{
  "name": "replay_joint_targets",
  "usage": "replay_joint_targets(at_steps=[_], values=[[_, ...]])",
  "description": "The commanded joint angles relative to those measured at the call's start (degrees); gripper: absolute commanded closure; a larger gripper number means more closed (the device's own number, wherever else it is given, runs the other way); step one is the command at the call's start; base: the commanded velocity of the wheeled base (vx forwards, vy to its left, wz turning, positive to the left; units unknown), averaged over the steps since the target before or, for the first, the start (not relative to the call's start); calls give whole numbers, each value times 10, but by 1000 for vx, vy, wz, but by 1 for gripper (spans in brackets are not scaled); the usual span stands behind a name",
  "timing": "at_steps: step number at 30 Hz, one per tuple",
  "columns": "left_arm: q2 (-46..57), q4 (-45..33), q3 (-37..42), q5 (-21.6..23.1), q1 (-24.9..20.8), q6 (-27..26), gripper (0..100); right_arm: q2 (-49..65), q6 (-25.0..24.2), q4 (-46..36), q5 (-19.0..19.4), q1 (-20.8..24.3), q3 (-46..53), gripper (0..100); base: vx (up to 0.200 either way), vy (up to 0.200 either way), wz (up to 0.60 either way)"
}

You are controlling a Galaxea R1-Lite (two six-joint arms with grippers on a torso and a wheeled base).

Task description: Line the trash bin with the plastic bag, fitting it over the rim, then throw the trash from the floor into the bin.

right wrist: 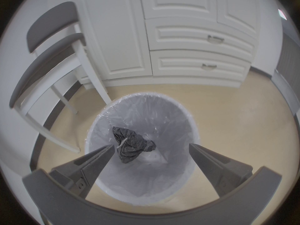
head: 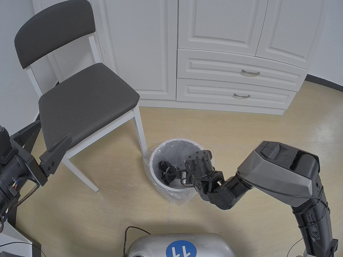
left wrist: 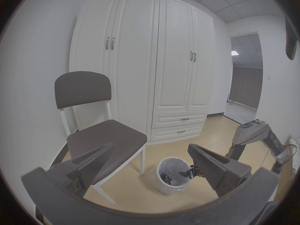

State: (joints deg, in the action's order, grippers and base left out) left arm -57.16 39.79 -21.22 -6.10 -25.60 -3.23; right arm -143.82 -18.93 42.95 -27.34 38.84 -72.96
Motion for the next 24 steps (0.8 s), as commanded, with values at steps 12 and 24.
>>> replay_joint_targets(at_steps=[12, 24], values=[[-7, -2, 4, 0, 0, 0, 0, 49, 356, 410, 24, -48, 245, 0, 0, 0, 0], [-45, -1, 8, 6, 35, 6, 0, 93, 405, 471, 38, -117, 206, 0, 0, 0, 0]])
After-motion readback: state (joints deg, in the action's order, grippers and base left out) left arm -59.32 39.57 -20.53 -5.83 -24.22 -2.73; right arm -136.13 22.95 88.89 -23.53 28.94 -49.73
